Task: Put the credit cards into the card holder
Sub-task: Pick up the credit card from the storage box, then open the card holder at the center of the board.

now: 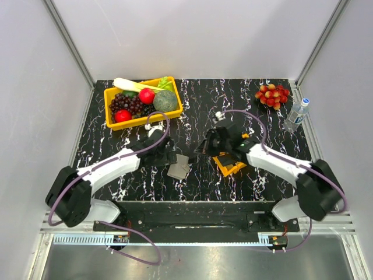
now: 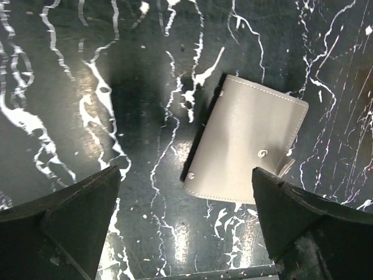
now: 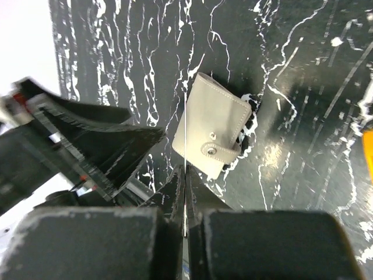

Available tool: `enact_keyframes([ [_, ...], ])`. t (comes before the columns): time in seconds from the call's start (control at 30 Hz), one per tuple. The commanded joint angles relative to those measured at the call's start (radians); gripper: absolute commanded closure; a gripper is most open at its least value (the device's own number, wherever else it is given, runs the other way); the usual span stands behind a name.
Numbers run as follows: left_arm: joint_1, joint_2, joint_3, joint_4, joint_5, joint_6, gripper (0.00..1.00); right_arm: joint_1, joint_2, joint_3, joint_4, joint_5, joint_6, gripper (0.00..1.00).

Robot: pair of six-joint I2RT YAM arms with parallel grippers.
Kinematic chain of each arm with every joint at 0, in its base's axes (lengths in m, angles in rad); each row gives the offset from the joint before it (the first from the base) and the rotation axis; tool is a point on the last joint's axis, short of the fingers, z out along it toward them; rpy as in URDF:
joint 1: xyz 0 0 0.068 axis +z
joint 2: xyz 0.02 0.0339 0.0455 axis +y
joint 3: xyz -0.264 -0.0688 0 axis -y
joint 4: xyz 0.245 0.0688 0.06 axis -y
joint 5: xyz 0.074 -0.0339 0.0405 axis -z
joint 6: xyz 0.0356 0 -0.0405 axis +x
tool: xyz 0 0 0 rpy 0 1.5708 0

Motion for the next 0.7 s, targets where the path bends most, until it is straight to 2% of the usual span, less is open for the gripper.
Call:
enact_keyframes([
  [0.0, 0.021, -0.111, -0.021, -0.067, -0.106, -0.037, 0.01, 0.083, 0.133, 0.114, 0.014, 0.128, 0.011, 1.00],
  [0.2, 0.061, -0.215, -0.066, -0.067, -0.092, -0.033, 0.01, 0.129, 0.269, 0.208, 0.016, 0.146, 0.011, 1.00],
  [0.33, 0.070, -0.231, -0.073, -0.051, -0.066, -0.019, 0.01, 0.149, 0.326, 0.243, 0.002, 0.172, 0.000, 1.00],
  [0.53, 0.070, -0.226, -0.086, -0.005, -0.005, 0.016, 0.01, 0.157, 0.334, 0.242, -0.079, 0.240, -0.023, 1.00],
  [0.67, 0.068, -0.223, -0.076, 0.010, 0.012, 0.055, 0.01, 0.157, 0.279, 0.199, -0.095, 0.284, -0.035, 1.00],
])
